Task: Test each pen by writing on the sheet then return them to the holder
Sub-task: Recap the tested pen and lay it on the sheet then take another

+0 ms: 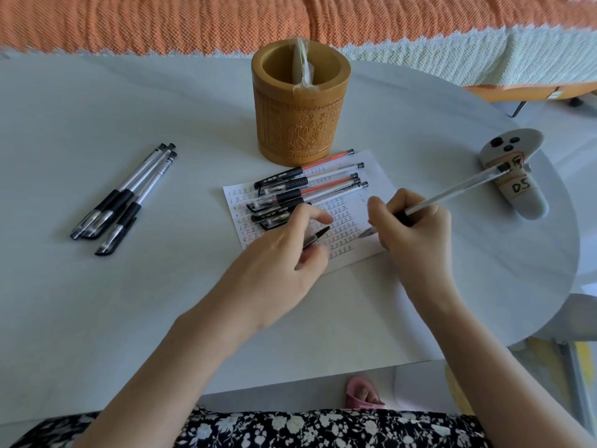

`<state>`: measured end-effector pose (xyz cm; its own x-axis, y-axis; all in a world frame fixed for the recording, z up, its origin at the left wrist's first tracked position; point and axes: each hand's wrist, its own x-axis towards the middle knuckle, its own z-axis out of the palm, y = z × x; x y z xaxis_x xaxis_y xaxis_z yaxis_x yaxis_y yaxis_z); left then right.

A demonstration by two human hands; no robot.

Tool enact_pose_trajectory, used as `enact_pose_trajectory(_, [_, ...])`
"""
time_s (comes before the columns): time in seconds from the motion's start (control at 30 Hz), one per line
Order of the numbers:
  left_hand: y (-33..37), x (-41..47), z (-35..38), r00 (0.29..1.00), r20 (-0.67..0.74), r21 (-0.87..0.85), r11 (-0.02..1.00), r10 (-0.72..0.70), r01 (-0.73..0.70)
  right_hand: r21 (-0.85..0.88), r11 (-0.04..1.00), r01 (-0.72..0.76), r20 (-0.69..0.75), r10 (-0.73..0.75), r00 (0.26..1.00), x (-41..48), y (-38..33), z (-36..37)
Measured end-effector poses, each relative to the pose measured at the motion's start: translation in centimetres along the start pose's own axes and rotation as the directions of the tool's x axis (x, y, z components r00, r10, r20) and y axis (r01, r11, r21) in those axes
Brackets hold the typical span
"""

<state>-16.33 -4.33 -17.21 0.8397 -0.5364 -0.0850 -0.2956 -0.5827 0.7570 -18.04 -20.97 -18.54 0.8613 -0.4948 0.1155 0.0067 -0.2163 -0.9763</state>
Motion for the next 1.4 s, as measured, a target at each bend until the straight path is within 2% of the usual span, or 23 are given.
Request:
enact_pose_trajectory(0.13, [0.4, -0.2, -0.1, 0.993, 0.121, -0.177, 0.984, 0.0, 0.022, 0.175, 0.984, -0.045, 0.086, 0.031, 0.996, 0.1, -0.6, 0.2])
enact_pose_trajectory(0.3, [0.6, -0.2, -0.2, 0.987, 0.161, -0.239, 0.971, 0.026, 0.013, 0.226, 0.973, -0.044, 0.165, 0.006, 0.986, -0.2, -0.8, 0.5])
enact_pose_trajectory(0.5, [0.8, -0.3, -0.2, 0.986, 0.159, -0.261, 0.965, 0.059, -0.015, 0.238, 0.97, -0.039, 0.192, -0.008, 0.981, -0.3, -1.0, 0.5])
enact_pose_trajectory(0.63, [1.1, -0.3, -0.2, 0.988, 0.139, -0.293, 0.956, 0.062, -0.019, 0.16, 0.986, -0.049, 0.306, -0.002, 0.952, -0.8, -1.4, 0.8])
enact_pose_trajectory(0.77, [0.7, -0.1, -0.1, 0.997, 0.061, -0.304, 0.952, 0.05, -0.029, 0.182, 0.97, -0.159, 0.445, 0.063, 0.893, -1.0, -2.1, 0.9])
enact_pose_trajectory(0.9, [0.6, 0.0, -0.6, 0.998, -0.045, -0.4, 0.916, -0.038, 0.017, 0.222, 0.947, -0.232, 0.438, 0.116, 0.892, -0.3, -1.4, 0.8])
enact_pose_trajectory(1.03, [0.5, 0.1, -1.0, 0.99, -0.136, -0.371, 0.928, -0.022, -0.03, 0.253, 0.953, -0.164, 0.441, 0.038, 0.897, -0.4, -1.5, 0.7])
enact_pose_trajectory(1.4, [0.3, -0.1, -0.5, 0.977, -0.201, -0.425, 0.905, -0.065, -0.028, 0.262, 0.954, -0.149, 0.449, 0.017, 0.894, -0.4, -1.5, 0.8])
